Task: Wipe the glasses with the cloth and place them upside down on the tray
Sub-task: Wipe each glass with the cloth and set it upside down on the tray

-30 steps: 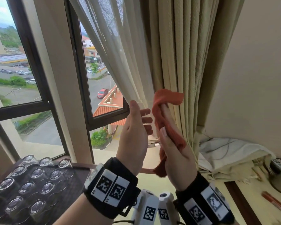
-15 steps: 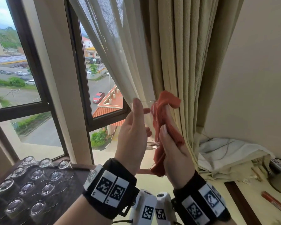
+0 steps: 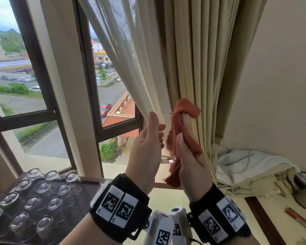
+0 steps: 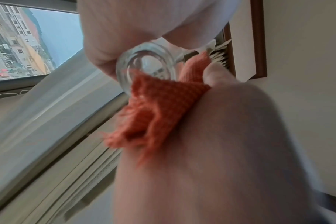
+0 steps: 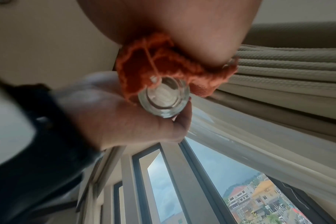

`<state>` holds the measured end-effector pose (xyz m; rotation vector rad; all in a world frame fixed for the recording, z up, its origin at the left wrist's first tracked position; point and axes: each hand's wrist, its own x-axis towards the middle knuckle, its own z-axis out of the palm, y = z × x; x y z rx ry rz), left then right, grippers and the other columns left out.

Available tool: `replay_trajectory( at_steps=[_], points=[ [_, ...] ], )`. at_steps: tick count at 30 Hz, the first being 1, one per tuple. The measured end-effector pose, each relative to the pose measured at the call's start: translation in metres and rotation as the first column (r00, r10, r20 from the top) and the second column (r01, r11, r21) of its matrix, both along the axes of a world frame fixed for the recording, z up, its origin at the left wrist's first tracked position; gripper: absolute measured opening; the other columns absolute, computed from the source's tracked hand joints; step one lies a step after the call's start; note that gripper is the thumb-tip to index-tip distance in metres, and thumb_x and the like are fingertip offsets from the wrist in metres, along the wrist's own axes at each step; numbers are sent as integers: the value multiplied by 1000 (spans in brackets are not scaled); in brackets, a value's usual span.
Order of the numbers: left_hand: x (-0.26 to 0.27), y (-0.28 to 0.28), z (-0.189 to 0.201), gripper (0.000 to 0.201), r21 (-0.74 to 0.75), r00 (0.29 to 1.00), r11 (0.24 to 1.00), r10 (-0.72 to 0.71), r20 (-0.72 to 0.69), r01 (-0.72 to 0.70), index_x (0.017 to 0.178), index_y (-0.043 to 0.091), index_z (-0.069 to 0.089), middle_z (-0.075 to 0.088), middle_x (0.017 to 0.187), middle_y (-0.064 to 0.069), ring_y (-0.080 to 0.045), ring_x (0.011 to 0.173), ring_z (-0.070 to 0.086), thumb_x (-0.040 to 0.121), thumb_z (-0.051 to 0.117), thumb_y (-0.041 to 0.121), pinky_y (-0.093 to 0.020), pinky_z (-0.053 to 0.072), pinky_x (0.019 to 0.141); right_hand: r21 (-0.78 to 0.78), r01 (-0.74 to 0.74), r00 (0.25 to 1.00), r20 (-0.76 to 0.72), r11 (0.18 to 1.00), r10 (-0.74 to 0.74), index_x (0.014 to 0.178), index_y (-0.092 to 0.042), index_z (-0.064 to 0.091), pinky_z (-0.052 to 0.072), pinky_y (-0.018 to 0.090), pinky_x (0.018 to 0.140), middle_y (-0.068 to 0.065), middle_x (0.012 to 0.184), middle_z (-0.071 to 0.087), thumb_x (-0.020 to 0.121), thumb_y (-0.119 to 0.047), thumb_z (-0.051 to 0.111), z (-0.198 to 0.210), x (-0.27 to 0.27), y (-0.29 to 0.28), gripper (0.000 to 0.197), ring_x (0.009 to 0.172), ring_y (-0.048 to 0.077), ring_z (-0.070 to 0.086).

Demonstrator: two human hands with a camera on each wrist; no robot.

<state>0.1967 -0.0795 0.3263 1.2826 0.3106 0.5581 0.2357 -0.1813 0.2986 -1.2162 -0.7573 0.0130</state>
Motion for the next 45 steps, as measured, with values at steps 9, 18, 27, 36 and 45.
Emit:
replay_trajectory(
  at_steps=[9,18,27,36,45],
  points=[
    [1,20,4,80,-66,997,997,51,53,-48,103,19,81,79,99,-9,-26,98,76,94,40,86,-54,55,107,-185,-89,988,107,979,110,148,-63,43,52,25,97,-26,161,42,100,-51,51,-40,-34,-11,50,127,7,56],
    [-1,-7,7,81,35,996,999,7,91,-10,104,19,78,77,102,-11,-18,91,73,94,29,82,-42,59,96,-48,9,998,62,999,-6,147,-53,52,55,23,86,-10,97,72,101,-40,54,-1,-7,-6,48,89,11,68],
    [1,15,9,75,-2,993,997,73,91,-73,98,30,82,77,89,5,-26,96,73,90,37,90,-55,57,102,-123,-56,995,71,991,65,149,-58,47,47,28,95,-25,116,62,101,-45,52,-52,-28,-11,50,107,-2,59],
    [-2,-3,11,89,-17,996,999,30,84,-29,99,22,80,77,104,-15,-22,92,74,84,35,97,-55,58,101,-62,17,995,95,998,-11,152,-42,52,44,13,79,-33,88,63,103,-37,52,-10,-9,-6,49,86,-11,55],
    [-1,15,23,103,-41,995,995,96,31,-95,122,23,59,75,92,2,-16,76,69,42,96,77,-56,60,101,-81,-106,994,-3,991,106,153,-46,48,44,44,118,-14,151,58,104,-40,55,-42,-26,-12,50,144,15,52]
  ],
)
